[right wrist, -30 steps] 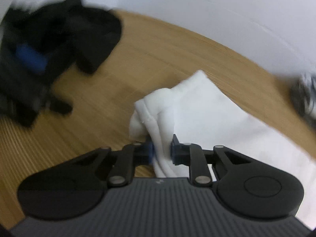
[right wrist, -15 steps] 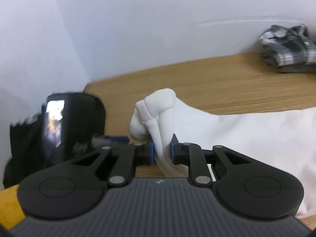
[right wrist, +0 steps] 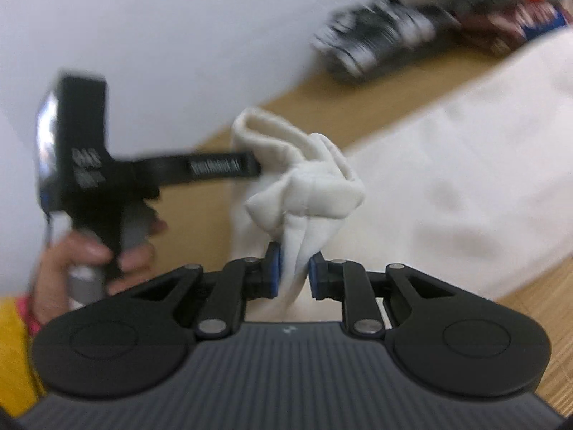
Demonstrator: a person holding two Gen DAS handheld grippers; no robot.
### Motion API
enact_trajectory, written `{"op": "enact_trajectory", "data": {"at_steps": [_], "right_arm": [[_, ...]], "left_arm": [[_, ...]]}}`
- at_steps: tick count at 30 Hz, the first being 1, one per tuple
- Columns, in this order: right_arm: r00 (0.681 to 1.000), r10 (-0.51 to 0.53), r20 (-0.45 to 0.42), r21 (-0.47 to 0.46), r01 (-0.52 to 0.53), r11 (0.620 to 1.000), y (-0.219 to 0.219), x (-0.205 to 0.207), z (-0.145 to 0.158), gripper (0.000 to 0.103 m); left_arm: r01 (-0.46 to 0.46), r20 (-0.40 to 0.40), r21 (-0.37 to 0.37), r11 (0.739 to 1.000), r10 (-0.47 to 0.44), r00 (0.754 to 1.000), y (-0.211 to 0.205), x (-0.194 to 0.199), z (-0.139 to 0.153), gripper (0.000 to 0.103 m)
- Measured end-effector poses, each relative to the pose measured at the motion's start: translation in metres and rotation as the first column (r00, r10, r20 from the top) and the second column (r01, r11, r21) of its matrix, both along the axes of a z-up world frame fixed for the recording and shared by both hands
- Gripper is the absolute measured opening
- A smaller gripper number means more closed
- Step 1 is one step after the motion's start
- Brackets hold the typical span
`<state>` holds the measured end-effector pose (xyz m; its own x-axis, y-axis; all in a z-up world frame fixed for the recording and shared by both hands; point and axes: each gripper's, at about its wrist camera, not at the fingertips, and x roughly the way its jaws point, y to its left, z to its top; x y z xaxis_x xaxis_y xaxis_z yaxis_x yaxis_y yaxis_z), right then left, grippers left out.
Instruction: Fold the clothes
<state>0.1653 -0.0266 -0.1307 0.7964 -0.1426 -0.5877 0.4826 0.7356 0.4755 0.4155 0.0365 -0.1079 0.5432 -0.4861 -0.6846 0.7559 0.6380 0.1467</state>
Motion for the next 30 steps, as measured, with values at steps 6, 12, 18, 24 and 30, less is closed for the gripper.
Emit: {"op": "enact_trajectory", "data": {"at_steps": [6,12,18,24,30], "right_arm": [[0.999,-0.032,-0.042,0.151,0.038,0.988,-0.029,-0.018,-0.027,0.029],[0.998,0.057,-0.034,-0.062,-0.059,0.996,-0.026,-0.041,0.012,0.033],[0.965,0.261,0.0,-0.353,-0.244,0.903,-0.007,-0.011,0.025,0.03],[0.957,0.279,-0.081,-0.181,-0.29,0.94,-0.037,0.003,-0.034,0.025],[0.956,0.287,-0.061,-0.185,-0.293,0.938,-0.035,-0.005,-0.017,0.027]], "left_arm": [[0.04,-0.004,0.122,0.992,-0.039,0.999,-0.039,-0.013,-0.043,0.093],[0.045,-0.087,0.081,0.996,-0.038,0.995,-0.032,-0.003,-0.033,0.093],[0.066,-0.078,0.114,0.991,-0.057,0.995,-0.038,-0.004,-0.035,0.093],[0.064,-0.082,0.078,0.995,-0.058,0.995,-0.04,-0.004,-0.019,0.091],[0.138,-0.017,0.024,0.99,-0.138,0.99,-0.046,-0.016,0.01,0.092]]}}
